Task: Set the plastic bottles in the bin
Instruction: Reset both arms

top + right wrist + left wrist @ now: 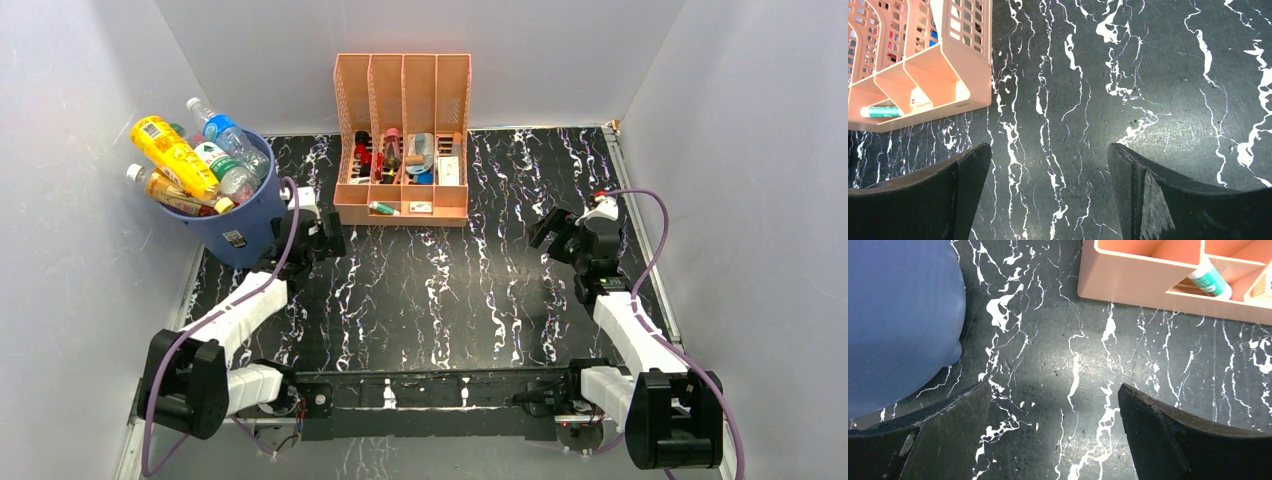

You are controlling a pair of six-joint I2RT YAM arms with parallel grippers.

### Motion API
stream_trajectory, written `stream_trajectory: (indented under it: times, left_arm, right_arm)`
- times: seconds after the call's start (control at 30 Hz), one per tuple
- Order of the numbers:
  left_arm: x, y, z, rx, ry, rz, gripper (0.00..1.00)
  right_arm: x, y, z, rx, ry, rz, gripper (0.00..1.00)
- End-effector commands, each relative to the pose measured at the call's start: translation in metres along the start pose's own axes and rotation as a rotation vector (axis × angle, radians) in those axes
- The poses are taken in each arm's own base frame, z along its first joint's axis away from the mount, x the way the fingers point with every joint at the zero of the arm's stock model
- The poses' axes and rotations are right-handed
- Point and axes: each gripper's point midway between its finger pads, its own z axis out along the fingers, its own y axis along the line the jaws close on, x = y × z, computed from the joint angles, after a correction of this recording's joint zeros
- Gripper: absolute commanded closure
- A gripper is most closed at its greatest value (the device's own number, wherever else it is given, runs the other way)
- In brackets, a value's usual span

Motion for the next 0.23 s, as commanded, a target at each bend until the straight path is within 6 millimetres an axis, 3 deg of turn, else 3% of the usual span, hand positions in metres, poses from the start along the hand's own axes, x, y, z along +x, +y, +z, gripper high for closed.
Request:
stream_trajectory:
  times: [0.0, 0.2]
  left_arm:
    - [-0.016, 0.004, -0.002, -0.035, -0.024, -0.022, 0.02]
    - [-0.023, 0.007, -0.014, -0.025, -0.091, -0.033, 0.02]
  right_arm:
    - [-0.016, 0.01, -0.002, -0.037, -0.064, -0.009, 0.02]
    - [-0.015, 0.008, 0.0, -0.036, -0.07, -0.011, 0.02]
